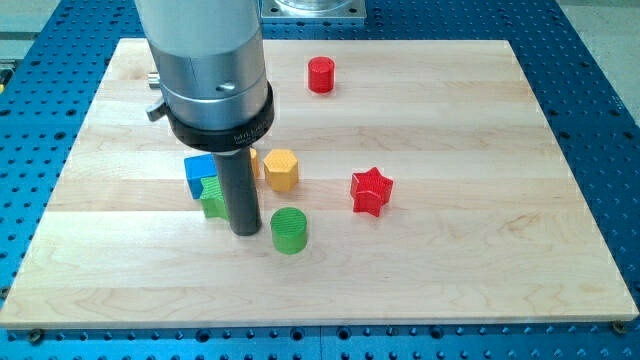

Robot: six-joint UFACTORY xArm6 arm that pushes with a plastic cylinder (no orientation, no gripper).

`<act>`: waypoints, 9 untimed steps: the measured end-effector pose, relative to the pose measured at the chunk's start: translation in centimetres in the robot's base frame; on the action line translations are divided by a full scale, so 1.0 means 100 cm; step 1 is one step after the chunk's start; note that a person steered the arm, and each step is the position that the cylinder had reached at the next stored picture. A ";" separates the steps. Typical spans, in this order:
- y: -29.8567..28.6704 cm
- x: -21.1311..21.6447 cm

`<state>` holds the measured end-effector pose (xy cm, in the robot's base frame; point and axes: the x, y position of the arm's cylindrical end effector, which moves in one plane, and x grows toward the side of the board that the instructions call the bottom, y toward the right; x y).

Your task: Slide the green blocks into the yellow blocks

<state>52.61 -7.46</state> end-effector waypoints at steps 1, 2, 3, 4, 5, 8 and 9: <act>-0.026 0.027; 0.027 0.070; 0.048 0.054; -0.001 0.012; -0.030 -0.003; 0.062 0.037; 0.044 0.031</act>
<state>55.67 -3.06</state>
